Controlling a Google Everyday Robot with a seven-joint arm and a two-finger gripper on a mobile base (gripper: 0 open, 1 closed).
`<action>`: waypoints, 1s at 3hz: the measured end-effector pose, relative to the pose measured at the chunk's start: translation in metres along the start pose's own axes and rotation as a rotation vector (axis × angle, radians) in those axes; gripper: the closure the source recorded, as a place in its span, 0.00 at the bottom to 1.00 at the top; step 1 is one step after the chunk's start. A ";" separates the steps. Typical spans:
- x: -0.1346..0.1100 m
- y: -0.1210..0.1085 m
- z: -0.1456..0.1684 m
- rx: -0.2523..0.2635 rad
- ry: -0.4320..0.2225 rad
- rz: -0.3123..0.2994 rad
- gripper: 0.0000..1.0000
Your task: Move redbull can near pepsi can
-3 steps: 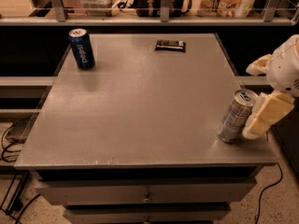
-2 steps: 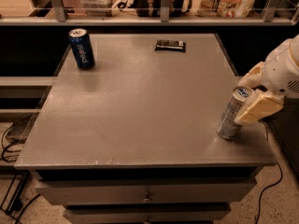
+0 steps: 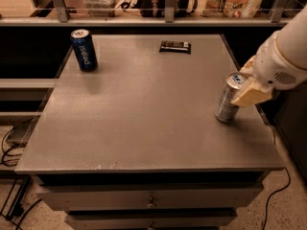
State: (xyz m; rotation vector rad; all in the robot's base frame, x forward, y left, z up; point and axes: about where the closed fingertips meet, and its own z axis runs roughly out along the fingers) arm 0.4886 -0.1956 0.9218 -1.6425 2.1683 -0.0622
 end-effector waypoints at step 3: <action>-0.159 -0.072 0.006 0.056 -0.138 -0.072 1.00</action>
Offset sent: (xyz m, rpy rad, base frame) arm 0.1117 0.1245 0.0750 0.0583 -0.1448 0.0852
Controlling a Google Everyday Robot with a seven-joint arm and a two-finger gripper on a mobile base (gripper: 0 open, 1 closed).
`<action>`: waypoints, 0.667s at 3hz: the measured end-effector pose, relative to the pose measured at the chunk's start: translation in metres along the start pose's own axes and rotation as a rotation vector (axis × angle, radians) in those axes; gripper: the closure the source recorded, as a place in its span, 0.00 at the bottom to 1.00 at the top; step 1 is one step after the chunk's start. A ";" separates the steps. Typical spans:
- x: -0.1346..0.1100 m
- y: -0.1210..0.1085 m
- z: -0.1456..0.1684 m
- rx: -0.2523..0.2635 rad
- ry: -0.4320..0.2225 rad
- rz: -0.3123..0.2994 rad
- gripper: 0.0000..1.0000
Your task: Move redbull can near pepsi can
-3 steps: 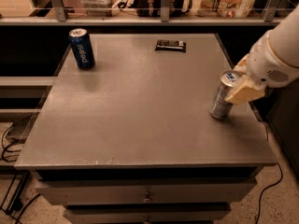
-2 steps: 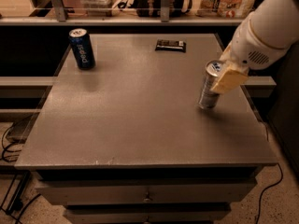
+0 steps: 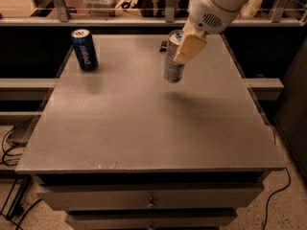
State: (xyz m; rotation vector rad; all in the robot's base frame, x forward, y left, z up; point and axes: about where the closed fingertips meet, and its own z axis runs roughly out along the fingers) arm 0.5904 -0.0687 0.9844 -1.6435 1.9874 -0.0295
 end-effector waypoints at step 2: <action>-0.020 -0.006 0.020 -0.011 -0.036 0.036 1.00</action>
Offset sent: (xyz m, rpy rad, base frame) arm 0.0359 0.0451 -0.0055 0.1118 0.0023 -0.0238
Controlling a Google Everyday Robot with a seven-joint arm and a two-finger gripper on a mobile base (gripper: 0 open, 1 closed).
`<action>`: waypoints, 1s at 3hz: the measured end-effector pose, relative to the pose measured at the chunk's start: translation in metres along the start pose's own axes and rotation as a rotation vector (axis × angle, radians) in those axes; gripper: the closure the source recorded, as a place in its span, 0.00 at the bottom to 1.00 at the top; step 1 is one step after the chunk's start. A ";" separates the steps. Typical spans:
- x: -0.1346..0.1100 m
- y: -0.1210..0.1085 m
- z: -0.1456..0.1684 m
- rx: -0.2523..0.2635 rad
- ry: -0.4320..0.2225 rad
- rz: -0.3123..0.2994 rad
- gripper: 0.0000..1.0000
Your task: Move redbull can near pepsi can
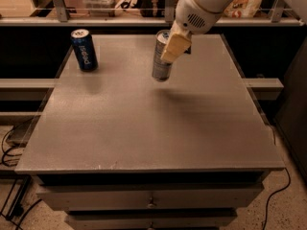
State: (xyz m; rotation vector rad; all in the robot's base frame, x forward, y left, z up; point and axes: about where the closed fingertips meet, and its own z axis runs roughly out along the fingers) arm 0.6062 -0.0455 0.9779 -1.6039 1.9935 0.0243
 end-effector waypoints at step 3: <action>-0.071 -0.027 0.057 -0.043 -0.080 -0.017 1.00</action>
Offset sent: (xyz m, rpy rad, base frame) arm 0.0633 0.0847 -0.0017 0.0878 0.0050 0.0753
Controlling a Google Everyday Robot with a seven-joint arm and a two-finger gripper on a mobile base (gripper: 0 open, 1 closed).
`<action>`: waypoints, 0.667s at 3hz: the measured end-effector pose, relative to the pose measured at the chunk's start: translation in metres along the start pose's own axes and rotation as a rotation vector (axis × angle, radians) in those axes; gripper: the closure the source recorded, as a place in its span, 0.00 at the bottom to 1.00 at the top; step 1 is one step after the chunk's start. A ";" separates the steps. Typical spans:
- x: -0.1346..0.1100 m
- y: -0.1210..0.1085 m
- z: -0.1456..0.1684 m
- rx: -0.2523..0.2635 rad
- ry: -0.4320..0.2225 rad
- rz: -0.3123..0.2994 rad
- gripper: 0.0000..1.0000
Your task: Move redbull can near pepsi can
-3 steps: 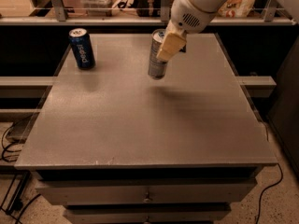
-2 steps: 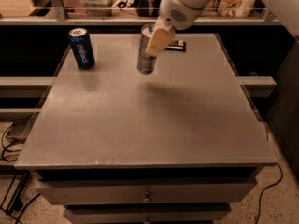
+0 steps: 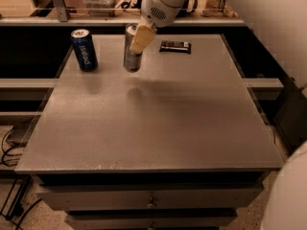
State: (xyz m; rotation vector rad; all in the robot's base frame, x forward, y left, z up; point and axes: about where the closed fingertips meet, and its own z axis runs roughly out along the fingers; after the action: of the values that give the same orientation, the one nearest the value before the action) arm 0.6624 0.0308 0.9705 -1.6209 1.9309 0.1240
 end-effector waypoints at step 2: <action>-0.043 -0.010 0.036 -0.019 -0.030 -0.017 1.00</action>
Offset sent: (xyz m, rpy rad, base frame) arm 0.0416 0.0791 -0.0027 0.0285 -0.0071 0.0498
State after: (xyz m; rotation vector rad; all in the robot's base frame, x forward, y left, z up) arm 0.6888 0.0817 0.9657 -1.6384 1.8981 0.1592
